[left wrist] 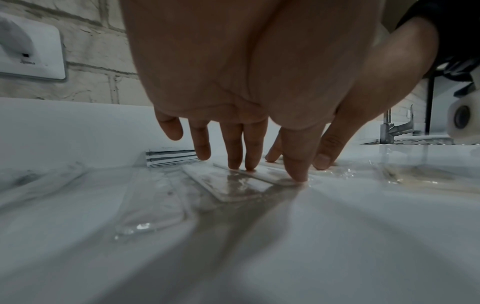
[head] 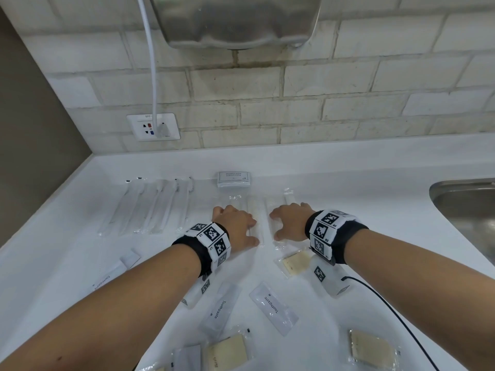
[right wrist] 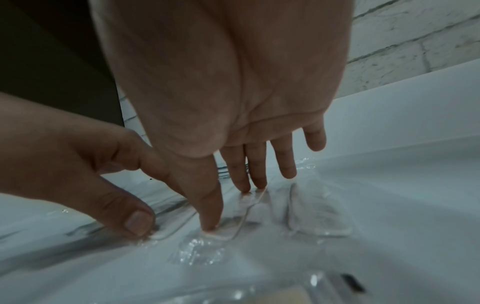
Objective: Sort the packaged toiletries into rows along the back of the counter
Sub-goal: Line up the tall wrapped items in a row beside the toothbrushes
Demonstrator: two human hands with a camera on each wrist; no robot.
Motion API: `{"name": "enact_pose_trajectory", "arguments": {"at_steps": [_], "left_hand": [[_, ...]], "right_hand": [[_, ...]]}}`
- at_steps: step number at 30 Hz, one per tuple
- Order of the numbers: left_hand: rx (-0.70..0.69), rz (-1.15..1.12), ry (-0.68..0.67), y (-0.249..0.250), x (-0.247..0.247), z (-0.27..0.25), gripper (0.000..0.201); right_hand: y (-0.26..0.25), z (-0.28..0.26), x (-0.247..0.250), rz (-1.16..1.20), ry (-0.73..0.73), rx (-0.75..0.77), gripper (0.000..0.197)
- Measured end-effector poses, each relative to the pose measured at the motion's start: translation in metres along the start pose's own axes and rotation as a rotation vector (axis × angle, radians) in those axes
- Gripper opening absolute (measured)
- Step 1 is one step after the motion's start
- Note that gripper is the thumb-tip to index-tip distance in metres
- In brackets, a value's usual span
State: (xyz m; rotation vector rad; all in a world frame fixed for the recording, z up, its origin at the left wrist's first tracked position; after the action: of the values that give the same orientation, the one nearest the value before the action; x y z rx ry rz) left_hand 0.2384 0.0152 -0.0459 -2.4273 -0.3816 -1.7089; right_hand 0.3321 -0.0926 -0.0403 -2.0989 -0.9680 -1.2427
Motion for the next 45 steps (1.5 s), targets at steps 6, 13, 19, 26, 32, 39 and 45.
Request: {"name": "enact_pose_trajectory", "arguments": {"at_steps": [6,13,19,26,32,39,45], "left_hand": [[0.0,0.003,-0.009,0.0,0.001,-0.001,0.061],[0.0,-0.066,0.04,0.0,0.012,-0.001,0.055],[-0.061,-0.079,0.058,0.021,0.019,0.005,0.061],[-0.097,0.024,0.008,0.044,0.006,0.009,0.065],[-0.091,0.04,0.002,0.045,0.005,0.01,0.063],[-0.089,0.026,0.006,0.046,0.006,0.009,0.06],[-0.082,0.03,0.003,0.046,0.006,0.009,0.061]], "right_hand": [[-0.001,-0.001,0.001,0.012,-0.006,0.0,0.062],[0.01,-0.009,0.014,0.131,0.091,-0.002,0.052],[0.038,-0.014,0.008,0.188,-0.001,-0.09,0.065],[0.04,-0.021,0.0,0.17,-0.025,-0.055,0.065],[0.039,-0.023,0.001,0.174,-0.022,-0.046,0.064],[0.04,-0.022,-0.002,0.202,-0.032,-0.048,0.067],[0.04,-0.021,-0.003,0.211,-0.03,-0.051,0.067]]}}
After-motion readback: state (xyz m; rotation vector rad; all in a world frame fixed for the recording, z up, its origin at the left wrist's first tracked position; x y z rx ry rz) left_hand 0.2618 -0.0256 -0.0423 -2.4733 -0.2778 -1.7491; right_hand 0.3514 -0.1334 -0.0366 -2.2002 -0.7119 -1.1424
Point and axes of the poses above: each hand's wrist, its own z-axis towards the middle knuckle, its own x-axis out of the back of the hand, y = z × x, the point moved 5 cm from there along z, towards the middle knuckle, and after that the axes turned 5 degrees about -y, right-handed, at the moved point
